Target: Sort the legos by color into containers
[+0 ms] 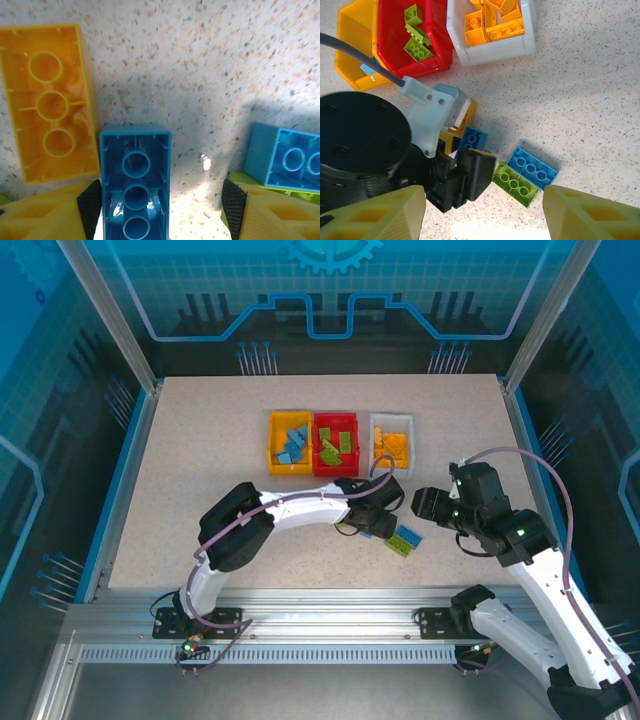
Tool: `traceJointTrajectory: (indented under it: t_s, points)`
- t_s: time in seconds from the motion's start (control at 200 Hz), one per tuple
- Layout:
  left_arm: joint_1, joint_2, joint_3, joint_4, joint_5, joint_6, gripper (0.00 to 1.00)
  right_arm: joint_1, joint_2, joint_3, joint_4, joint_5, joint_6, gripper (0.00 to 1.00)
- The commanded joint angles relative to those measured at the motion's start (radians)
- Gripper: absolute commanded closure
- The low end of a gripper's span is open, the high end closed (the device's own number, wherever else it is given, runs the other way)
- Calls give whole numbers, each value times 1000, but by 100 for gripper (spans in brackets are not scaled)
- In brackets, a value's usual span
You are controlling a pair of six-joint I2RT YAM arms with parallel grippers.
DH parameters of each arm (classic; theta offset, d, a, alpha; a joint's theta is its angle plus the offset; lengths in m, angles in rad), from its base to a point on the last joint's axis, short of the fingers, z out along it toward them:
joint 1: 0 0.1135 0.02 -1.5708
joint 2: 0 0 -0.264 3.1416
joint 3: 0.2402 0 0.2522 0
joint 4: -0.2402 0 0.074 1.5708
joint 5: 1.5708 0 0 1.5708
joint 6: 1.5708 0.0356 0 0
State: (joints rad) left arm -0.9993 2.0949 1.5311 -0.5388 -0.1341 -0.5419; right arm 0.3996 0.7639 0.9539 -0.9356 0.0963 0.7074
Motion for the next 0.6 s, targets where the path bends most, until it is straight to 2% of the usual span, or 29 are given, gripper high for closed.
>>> traceJointTrajectory:
  t_s: [0.0, 0.115, 0.22, 0.385, 0.595]
  points:
    - [-26, 47, 37, -83, -55, 26, 32, 7, -7, 31, -21, -3, 10, 35]
    - [-41, 69, 55, -109, -123, 18, 36, 4, -13, 36, -14, -6, 16, 35]
    - [-47, 64, 49, -95, -151, 14, 50, 3, -15, 42, -17, -7, 17, 35]
    - [-64, 12, 25, -70, -195, 16, 62, 2, -19, 41, -19, -5, 9, 35]
    - [-58, -101, -11, -71, -222, -20, 68, -1, -8, 23, 8, -35, -9, 35]
